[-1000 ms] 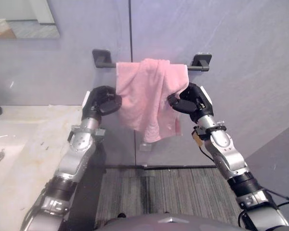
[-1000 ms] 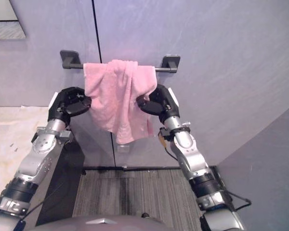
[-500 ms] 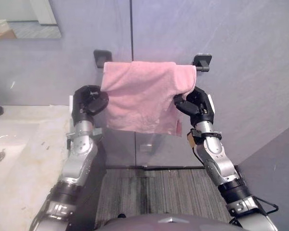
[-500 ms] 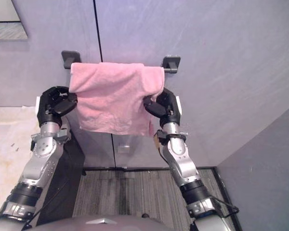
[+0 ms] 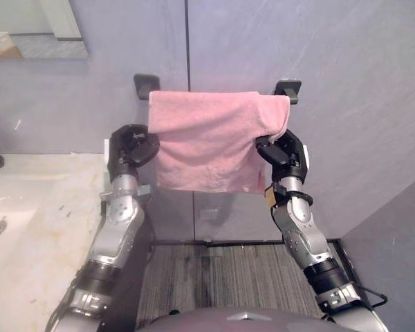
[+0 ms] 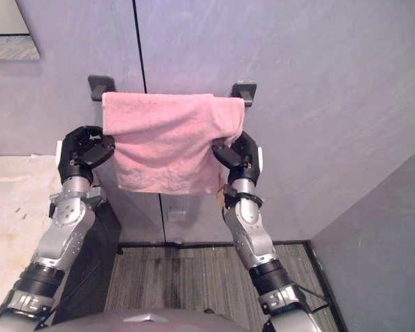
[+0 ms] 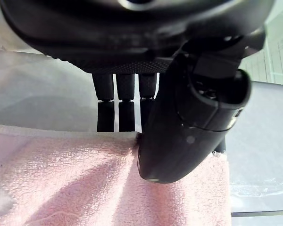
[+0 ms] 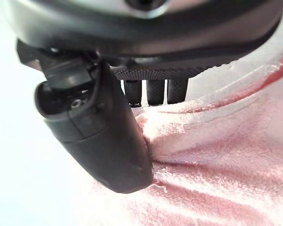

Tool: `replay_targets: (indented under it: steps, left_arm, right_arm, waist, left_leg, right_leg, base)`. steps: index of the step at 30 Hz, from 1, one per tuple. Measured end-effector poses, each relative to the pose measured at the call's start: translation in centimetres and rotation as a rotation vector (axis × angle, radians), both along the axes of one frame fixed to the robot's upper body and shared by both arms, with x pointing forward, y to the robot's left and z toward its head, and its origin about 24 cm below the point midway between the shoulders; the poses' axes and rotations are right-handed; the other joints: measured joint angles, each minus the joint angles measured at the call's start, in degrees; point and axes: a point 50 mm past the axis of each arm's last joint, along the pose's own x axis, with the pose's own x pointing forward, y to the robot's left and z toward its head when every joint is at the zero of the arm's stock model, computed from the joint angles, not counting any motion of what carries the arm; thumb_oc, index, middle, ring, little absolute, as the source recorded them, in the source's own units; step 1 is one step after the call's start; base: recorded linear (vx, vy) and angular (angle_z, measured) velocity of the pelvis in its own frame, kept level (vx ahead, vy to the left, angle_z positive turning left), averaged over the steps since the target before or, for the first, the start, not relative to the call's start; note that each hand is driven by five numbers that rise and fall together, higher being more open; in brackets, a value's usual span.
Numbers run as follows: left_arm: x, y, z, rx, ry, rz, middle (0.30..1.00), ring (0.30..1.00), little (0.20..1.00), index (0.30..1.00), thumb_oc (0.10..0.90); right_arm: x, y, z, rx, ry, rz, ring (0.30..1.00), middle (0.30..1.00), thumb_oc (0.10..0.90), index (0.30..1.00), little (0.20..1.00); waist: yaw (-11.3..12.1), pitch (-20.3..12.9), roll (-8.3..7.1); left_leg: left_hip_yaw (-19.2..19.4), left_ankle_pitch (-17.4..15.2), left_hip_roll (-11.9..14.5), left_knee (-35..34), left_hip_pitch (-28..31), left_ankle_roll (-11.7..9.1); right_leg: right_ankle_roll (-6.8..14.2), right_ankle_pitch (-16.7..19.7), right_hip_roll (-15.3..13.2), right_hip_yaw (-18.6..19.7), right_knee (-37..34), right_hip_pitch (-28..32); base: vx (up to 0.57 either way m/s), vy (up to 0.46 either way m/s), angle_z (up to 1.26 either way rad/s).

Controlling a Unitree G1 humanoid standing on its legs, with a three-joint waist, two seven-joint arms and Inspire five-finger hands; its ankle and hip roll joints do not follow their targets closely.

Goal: Organize the bathroom.

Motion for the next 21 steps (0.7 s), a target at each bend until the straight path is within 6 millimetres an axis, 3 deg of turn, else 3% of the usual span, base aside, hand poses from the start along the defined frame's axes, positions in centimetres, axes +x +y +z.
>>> replay_targets:
  steps: [1,2,3,4,8,15,17,18,21]
  left_arm:
    - [0.0,0.0,0.0,-0.005,0.001,0.002,0.300,0.300,0.300,0.300,0.400]
    - [0.0,0.0,0.0,-0.007,0.002,0.005,0.448,0.448,0.448,0.448,0.499]
    - [0.0,0.0,-0.1,-0.013,0.003,0.007,0.707,0.707,0.707,0.707,0.671]
    - [0.0,0.0,-0.1,-0.018,0.006,0.013,0.900,0.900,0.900,0.900,0.800]
    - [-0.1,0.3,-1.1,-0.024,0.045,0.031,0.900,0.900,0.900,0.900,0.800]
    - [-3.0,1.1,-6.5,-0.088,0.284,0.089,0.900,0.900,0.900,0.900,0.800]
    - [-3.3,1.2,-7.0,-0.096,0.313,0.094,0.900,0.900,0.900,0.900,0.800]
    - [-4.1,1.2,-8.5,-0.128,0.393,0.102,0.900,0.900,0.900,0.900,0.800]
    - [-5.4,1.1,-10.5,-0.188,0.491,0.094,0.900,0.900,0.900,0.900,0.800]
  right_arm:
    - [0.0,0.0,0.0,0.000,0.002,-0.002,0.469,0.469,0.513,0.469,0.469]
    - [0.0,0.0,-0.1,0.000,0.003,-0.002,0.549,0.549,0.566,0.549,0.549]
    - [0.0,0.0,-0.1,-0.001,0.004,-0.003,0.900,0.900,0.800,0.900,0.900]
    - [-0.1,-0.1,-0.2,-0.001,0.006,-0.003,0.900,0.900,0.800,0.900,0.900]
    - [-0.9,-0.5,-1.6,-0.004,0.066,-0.033,0.900,0.900,0.800,0.900,0.900]
    - [-5.0,-3.2,-8.0,-0.041,0.336,-0.154,0.900,0.900,0.800,0.900,0.900]
    - [-5.2,-3.3,-8.2,-0.042,0.348,-0.159,0.900,0.900,0.800,0.900,0.900]
    - [-5.7,-3.5,-8.6,-0.044,0.371,-0.177,0.900,0.900,0.800,0.900,0.900]
    - [-6.3,-4.0,-9.1,-0.043,0.391,-0.195,0.900,0.900,0.800,0.900,0.900]
  waist:
    - [0.0,-0.2,0.02]
    - [0.0,-0.3,0.05]
    - [0.0,-0.4,0.09]
    - [0.0,-0.5,0.13]
    - [-0.1,-0.6,0.22]
    - [-0.3,-0.7,0.65]
    - [-0.4,-0.7,0.69]
    - [-0.6,-0.7,0.89]
    - [-0.5,-0.7,1.06]
  left_leg:
    - [0.0,0.0,0.0,0.0,0.0,0.0]
    - [0.0,0.0,0.0,0.0,0.0,0.0]
    - [0.0,0.0,0.0,0.0,0.0,0.0]
    - [0.0,0.0,0.0,0.0,0.0,0.0]
    - [0.0,0.0,0.0,-0.1,-0.1,0.0]
    - [0.6,-0.3,0.5,-0.1,-0.5,0.3]
    - [0.6,-0.3,0.5,-0.1,-0.5,0.2]
    - [0.8,-0.3,0.7,-0.1,-0.5,0.2]
    - [0.8,-0.3,0.9,-0.1,-0.6,0.1]
  right_leg:
    - [0.0,0.0,0.0,0.0,0.0,0.0]
    - [0.0,0.0,0.0,0.0,0.0,0.0]
    - [0.0,0.0,0.0,0.0,0.0,0.0]
    - [0.0,0.0,0.0,0.0,0.0,0.0]
    - [0.0,0.0,0.0,0.0,0.0,-0.1]
    - [-0.1,0.1,0.1,1.0,0.0,-1.1]
    - [0.0,0.1,0.2,1.0,0.0,-1.2]
    - [-0.1,0.1,0.5,1.3,0.0,-1.3]
    - [-0.2,0.0,0.7,1.4,0.0,-1.4]
  base:
    - [-0.03,-0.028,0.00]
    - [-0.05,-0.043,0.00]
    - [-0.06,-0.049,0.00]
    - [-0.06,-0.051,0.00]
    - [-0.06,-0.051,-0.01]
    - [-0.09,-0.066,-0.08]
    - [-0.13,-0.087,-0.05]
    - [-0.12,-0.070,-0.07]
    - [-0.14,-0.069,-0.02]
